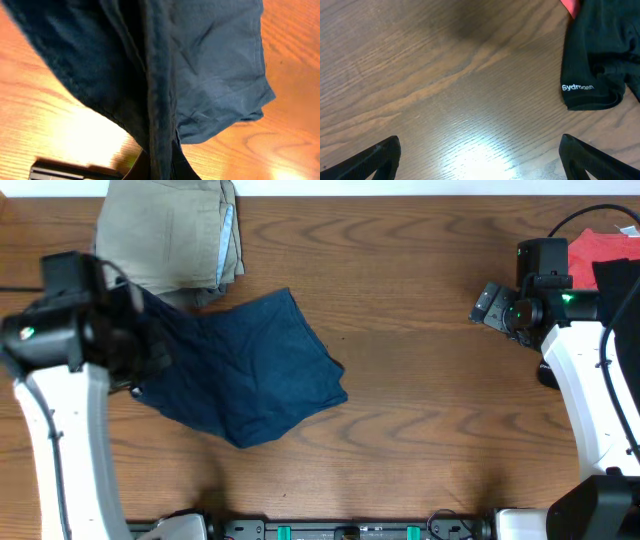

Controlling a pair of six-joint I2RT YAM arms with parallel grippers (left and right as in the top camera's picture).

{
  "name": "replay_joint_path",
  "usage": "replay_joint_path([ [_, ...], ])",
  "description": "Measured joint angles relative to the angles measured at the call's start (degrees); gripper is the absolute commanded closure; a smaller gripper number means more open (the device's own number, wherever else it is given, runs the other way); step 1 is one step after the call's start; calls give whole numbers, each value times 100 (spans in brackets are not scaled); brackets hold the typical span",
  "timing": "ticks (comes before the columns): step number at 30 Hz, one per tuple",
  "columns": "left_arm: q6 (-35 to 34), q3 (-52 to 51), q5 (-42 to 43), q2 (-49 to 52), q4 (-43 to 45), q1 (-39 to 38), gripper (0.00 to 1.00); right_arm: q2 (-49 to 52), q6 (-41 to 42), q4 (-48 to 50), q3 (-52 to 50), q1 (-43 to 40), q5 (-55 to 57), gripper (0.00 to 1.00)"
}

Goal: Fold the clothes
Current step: 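Lift and fold the left end rightward over the trousers, then lay the folded end down and release with the left gripper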

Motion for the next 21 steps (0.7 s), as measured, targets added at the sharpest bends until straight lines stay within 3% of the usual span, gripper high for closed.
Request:
replay_joint_path([
  [9, -48, 0, -13, 1005, 627, -1086, 94, 0, 0, 2, 0, 0, -2, 1],
  [21, -267, 0, 2, 1755, 1147, -1690, 94, 0, 0, 2, 0, 0, -2, 1],
])
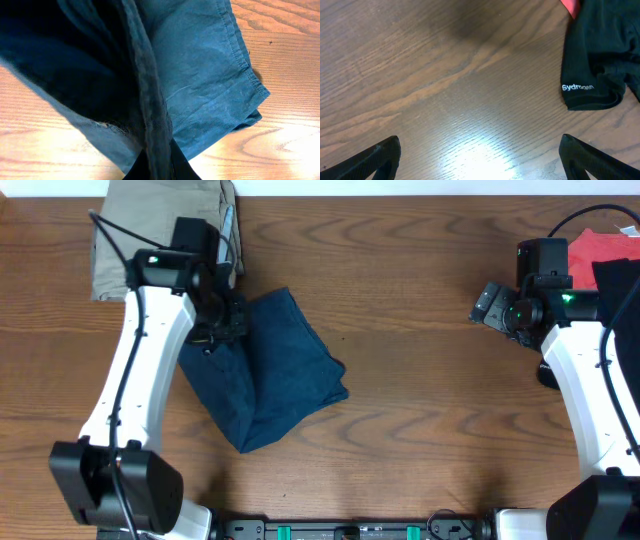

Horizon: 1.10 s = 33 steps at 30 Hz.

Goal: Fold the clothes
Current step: 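Lay the folded end down and release with the left gripper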

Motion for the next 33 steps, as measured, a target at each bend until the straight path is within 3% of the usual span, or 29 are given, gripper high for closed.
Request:
replay_joint_path([
  [20, -245, -426, 140, 264, 1012, -509, 94, 0, 0, 0, 0, 0, 0, 1],
  [33, -258, -483, 734, 927, 1429, -634, 94, 0, 0, 0, 0, 0, 0, 1],
])
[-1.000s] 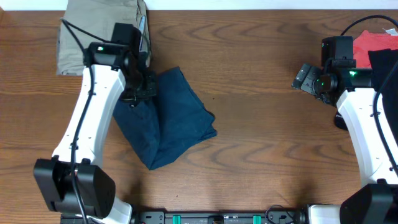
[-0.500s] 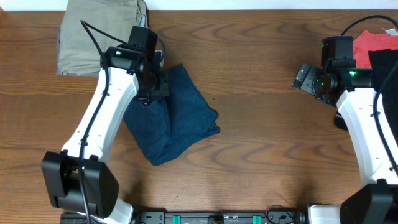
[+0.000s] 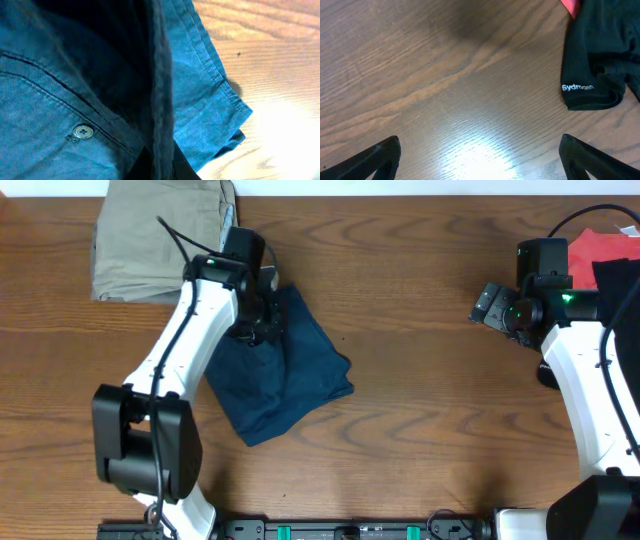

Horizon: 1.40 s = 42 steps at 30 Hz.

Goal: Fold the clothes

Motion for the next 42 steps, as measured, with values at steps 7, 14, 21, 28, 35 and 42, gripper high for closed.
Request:
replay_joint_path([
  [7, -13, 0, 63, 310, 184, -243, 94, 0, 0, 0, 0, 0, 0, 1],
  [14, -162, -4, 90, 402, 391, -326, 36, 0, 0, -2, 0, 0, 0, 1],
  [21, -256, -4, 170, 402, 407, -326, 36, 0, 2, 0, 0, 0, 0, 1],
  [28, -289, -4, 457, 398, 407, -326, 52, 0, 0, 0, 0, 0, 0, 1],
  [35, -398, -4, 514, 190, 387, -328, 94, 0, 0, 0, 0, 0, 2, 1],
  [42, -568, -4, 511, 267, 400, -450, 94, 0, 0, 0, 0, 0, 2, 1],
])
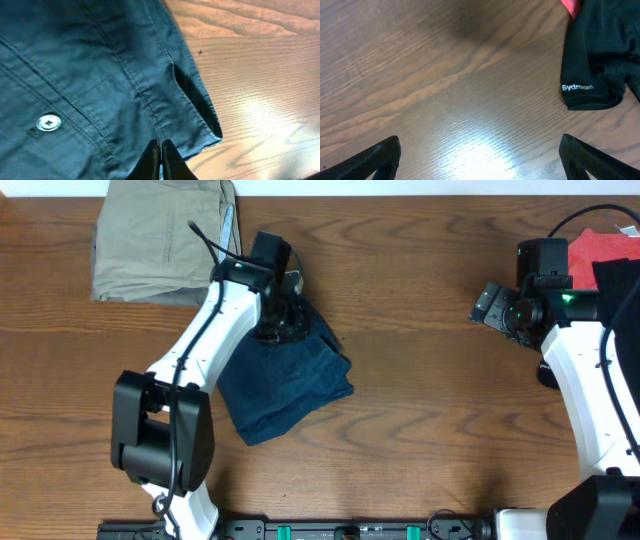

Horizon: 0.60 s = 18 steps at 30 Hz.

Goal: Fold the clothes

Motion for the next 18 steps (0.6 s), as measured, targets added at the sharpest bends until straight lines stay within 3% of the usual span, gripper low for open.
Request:
replay_joint_path([
  [18, -411, 0, 24, 1189, 374, -761, 94, 0, 0, 0, 0, 0, -2, 1],
])
